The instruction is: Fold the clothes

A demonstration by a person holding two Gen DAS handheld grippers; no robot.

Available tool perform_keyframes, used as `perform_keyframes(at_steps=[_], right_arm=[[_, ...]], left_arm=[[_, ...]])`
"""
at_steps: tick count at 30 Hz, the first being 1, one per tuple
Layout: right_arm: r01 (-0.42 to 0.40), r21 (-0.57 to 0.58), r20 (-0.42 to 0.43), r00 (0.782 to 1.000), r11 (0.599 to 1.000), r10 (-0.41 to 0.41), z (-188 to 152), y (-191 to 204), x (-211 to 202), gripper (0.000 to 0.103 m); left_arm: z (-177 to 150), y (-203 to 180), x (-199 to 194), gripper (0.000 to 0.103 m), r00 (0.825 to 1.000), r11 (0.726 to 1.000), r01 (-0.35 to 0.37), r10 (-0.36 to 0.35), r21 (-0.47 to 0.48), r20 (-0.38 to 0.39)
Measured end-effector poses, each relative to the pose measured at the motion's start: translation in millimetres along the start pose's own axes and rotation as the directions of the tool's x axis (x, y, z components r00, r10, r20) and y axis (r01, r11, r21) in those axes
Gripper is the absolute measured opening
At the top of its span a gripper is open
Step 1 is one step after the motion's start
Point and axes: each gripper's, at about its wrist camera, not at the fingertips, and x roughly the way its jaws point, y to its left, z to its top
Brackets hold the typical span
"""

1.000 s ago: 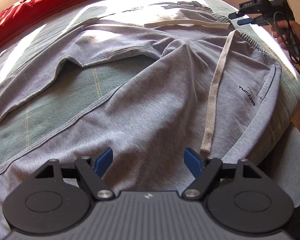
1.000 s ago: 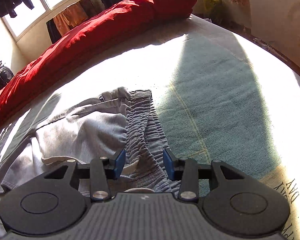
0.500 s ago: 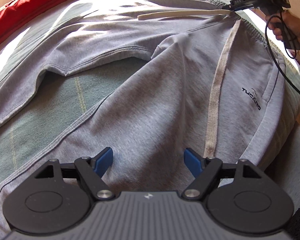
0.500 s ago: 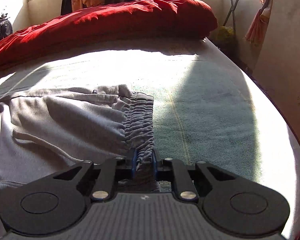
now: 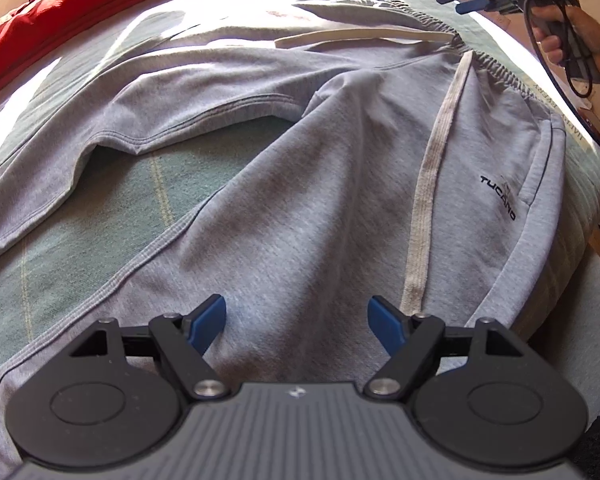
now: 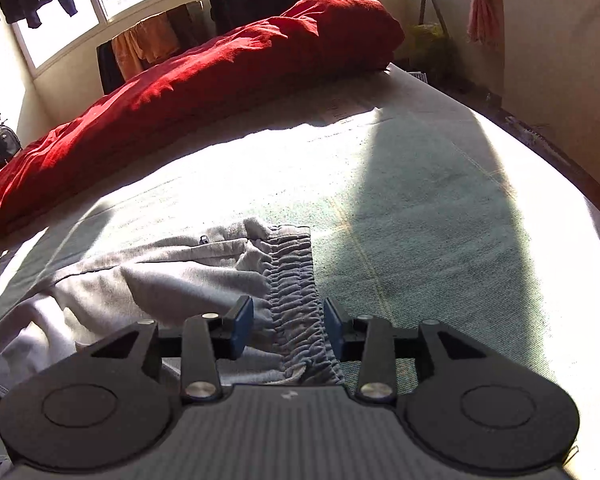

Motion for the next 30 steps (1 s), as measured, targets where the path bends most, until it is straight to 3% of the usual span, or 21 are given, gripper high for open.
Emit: perform_keyframes(at_steps=[6,11,15,18,23,30], right_arm=[[-0.08,-0.041,-0.079,0.994,0.996,0.077,17,40,53,0.044],[0.021,-0.128,-0.195,0.98,0.992,-0.045,20,66,114,0.048],[0.073,-0.154,-0.176,0.979,0.985,-0.1,25,62,136,0.05],[0.071,-0.095,-0.182,0.979,0.993,-0.087,36,55,141,0.05],[0.056,-0.09,-0.2,0.977,0.994,-0.074,37,62,126,0.054],[0.044,-0.133,-0.18,0.981,0.99,-0.068,25,74,66,0.072]], left_arm=[[5,4,5,0.078,1.0,1.0,0.003,-0.003,-0.004,-0.006],[10,9,12,0.078,1.0,1.0,0.01,-0.01,-0.013,-0.014],[9,11,17,0.078,1.0,1.0,0.02,-0.02,-0.012,-0.02],[8,12,20,0.078,1.0,1.0,0.02,-0.02,-0.012,-0.024],[6,12,14,0.078,1.0,1.0,0.013,-0.013,0.002,-0.007],[-4,12,-5,0.078,0.999,1.0,-0.024,0.023,0.014,0.028]])
